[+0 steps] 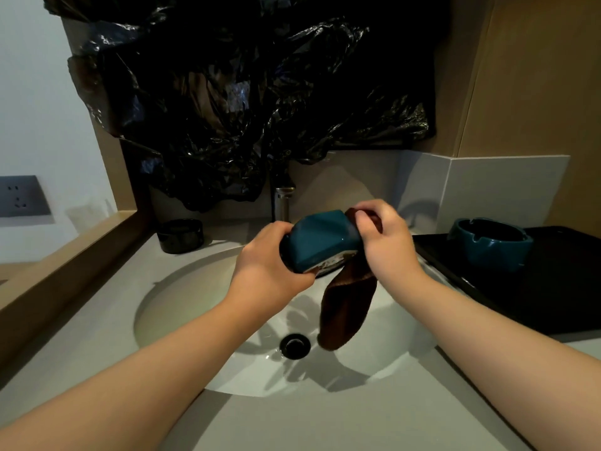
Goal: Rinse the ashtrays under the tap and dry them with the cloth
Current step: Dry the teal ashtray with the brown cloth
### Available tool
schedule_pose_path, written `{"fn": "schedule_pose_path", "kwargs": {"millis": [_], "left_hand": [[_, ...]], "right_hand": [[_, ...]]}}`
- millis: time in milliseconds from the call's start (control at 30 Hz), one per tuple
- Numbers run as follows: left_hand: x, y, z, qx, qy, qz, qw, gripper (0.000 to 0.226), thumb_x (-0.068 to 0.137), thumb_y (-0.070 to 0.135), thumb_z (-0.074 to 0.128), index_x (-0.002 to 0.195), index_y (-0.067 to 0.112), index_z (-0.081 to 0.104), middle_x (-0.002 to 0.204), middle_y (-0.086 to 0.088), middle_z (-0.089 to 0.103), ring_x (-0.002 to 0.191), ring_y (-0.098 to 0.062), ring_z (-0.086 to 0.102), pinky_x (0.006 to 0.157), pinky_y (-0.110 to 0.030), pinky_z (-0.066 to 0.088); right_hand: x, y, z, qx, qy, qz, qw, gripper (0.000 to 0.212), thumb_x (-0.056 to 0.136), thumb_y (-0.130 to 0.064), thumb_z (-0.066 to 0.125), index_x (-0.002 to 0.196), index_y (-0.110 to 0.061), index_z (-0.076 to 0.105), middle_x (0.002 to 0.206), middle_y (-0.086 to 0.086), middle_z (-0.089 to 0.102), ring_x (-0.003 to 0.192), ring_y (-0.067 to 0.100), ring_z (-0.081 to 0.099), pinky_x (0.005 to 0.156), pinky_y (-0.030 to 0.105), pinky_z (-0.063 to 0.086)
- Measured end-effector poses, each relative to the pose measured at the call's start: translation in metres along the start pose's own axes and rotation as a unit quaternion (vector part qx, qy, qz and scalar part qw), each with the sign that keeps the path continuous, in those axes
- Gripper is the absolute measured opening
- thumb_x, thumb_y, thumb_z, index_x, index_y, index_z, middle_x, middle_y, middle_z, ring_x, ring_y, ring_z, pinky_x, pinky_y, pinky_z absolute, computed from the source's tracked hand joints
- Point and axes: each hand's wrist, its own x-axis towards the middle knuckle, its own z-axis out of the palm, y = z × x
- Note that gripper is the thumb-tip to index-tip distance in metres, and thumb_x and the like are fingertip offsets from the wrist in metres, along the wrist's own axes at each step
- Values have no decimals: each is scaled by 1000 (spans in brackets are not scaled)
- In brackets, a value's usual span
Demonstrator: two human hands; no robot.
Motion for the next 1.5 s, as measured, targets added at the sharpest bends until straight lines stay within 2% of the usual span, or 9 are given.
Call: {"fn": "schedule_pose_path", "kwargs": {"millis": [100, 200, 367, 467, 600, 833, 1100, 1300, 1500], "left_hand": [[1, 1, 0, -23, 0, -6, 1000, 53, 67, 20, 83, 101, 37, 48, 99, 19, 55, 95, -3, 55, 78, -19, 51], [2, 0, 1, -41, -5, -22, 999, 50, 67, 21, 83, 98, 38, 48, 98, 17, 57, 92, -1, 56, 73, -14, 49], [5, -3, -2, -100, -8, -76, 992, 44, 69, 17, 83, 97, 32, 52, 90, 16, 59, 81, 3, 57, 59, -4, 43], [8, -7, -2, -153, -26, -121, 980, 47, 69, 15, 83, 105, 25, 55, 96, 6, 65, 87, -8, 63, 71, -19, 53], [10, -11, -1, -195, -62, -151, 967, 45, 70, 8, 81, 102, 28, 55, 103, 5, 64, 93, -14, 64, 79, -31, 56], [12, -17, -10, -324, -170, -187, 912, 57, 73, -13, 71, 116, 21, 54, 113, -6, 64, 105, -24, 63, 82, -32, 57], [8, -21, 0, -49, -121, -42, 990, 78, 64, 18, 86, 122, 47, 43, 113, 22, 53, 108, -4, 54, 94, -25, 49], [5, -15, -1, 80, -93, -20, 992, 69, 70, 25, 82, 127, 36, 44, 108, 16, 49, 105, -10, 51, 92, -31, 50], [7, -16, -2, 130, -94, -32, 986, 61, 73, 27, 78, 123, 36, 44, 104, 16, 48, 101, -14, 50, 89, -35, 51]], "right_hand": [[7, 9, -3, 133, -41, 177, 974, 20, 98, -22, 46, 92, -23, 66, 97, 7, 67, 96, 27, 63, 91, 43, 52], [12, 11, -9, 189, -54, 238, 951, 21, 97, -16, 50, 87, -18, 69, 89, 10, 68, 83, 26, 64, 78, 36, 53], [16, 11, -45, 152, -257, 239, 924, 23, 96, -33, 50, 109, -25, 68, 108, 4, 70, 96, 17, 67, 78, 26, 51], [16, 10, -52, 42, -345, 200, 916, 38, 75, -48, 64, 112, -47, 55, 116, -7, 62, 105, 12, 61, 83, 21, 50], [12, 10, -37, 6, -357, 136, 924, 60, 76, -31, 75, 127, -39, 46, 112, -15, 61, 94, 0, 63, 73, 9, 48], [6, 0, -30, -41, -306, 50, 950, 44, 73, -30, 80, 105, -39, 50, 108, -15, 58, 84, 0, 61, 57, 8, 49], [3, -1, -29, -212, -289, -88, 929, 55, 65, -29, 84, 110, -32, 53, 103, -15, 57, 68, 10, 61, 66, 31, 55], [4, -6, -26, -273, -275, -143, 911, 59, 66, -36, 83, 115, -35, 49, 109, -16, 55, 76, 5, 57, 67, 25, 50], [16, -11, -41, -216, -272, 16, 937, 59, 73, -33, 79, 124, -34, 49, 107, -11, 55, 90, 8, 58, 72, 17, 46]]}}
